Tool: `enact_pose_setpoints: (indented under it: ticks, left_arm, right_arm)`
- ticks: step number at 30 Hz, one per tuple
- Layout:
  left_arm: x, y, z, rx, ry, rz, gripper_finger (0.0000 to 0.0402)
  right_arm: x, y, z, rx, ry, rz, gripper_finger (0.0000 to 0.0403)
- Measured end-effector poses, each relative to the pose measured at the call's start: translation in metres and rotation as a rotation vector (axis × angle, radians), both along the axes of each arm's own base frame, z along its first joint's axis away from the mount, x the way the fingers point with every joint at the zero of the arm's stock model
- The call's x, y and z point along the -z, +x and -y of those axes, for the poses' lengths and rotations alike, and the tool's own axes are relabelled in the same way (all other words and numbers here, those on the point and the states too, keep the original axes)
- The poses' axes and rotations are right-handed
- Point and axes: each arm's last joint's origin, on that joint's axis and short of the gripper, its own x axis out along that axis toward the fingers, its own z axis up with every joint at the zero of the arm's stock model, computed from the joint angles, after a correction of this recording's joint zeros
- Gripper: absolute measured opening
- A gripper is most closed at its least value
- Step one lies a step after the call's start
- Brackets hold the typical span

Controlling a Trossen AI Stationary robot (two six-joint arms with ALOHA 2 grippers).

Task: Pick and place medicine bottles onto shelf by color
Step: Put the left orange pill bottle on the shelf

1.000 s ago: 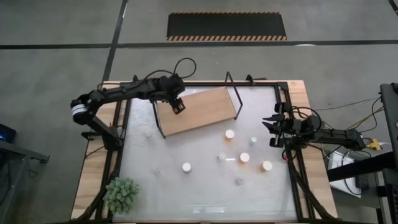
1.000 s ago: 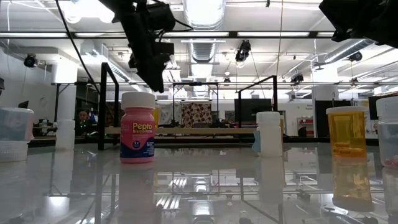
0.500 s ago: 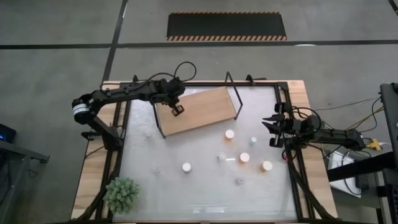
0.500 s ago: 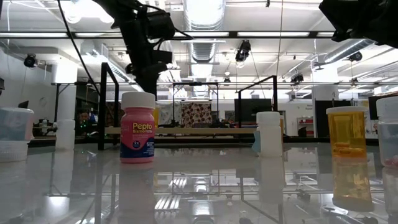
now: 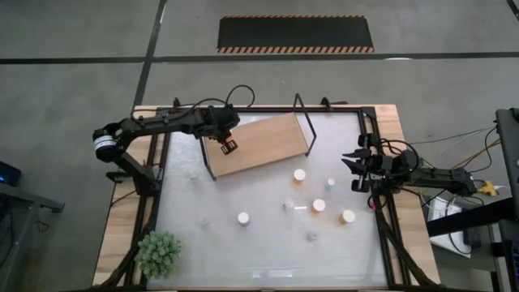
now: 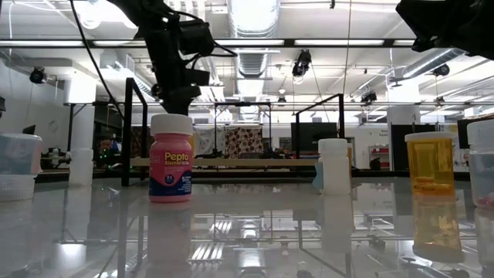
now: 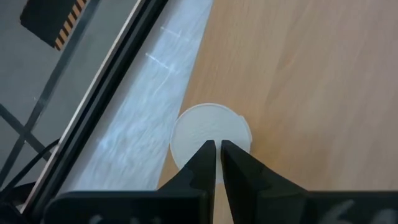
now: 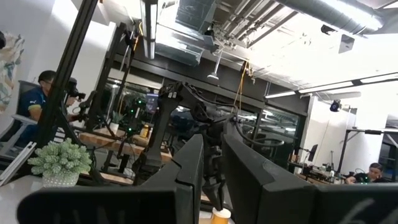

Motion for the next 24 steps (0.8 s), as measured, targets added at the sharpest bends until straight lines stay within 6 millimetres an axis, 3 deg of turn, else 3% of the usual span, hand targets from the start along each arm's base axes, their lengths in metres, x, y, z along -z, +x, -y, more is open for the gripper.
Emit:
enact_pose_setpoints:
  ticks: [10,24]
  left_arm:
    - [-0.007,-0.007,0.004,0.153,-0.006,-0.142,0.0013]
    - [-0.032,0.010,0.019,0.237,-0.012,-0.006,0.0013]
  right_arm:
    - [0.000,0.000,0.000,0.000,0.000,0.000,0.0052]
    - [0.000,0.000,0.000,0.005,-0.011,0.000,0.0052]
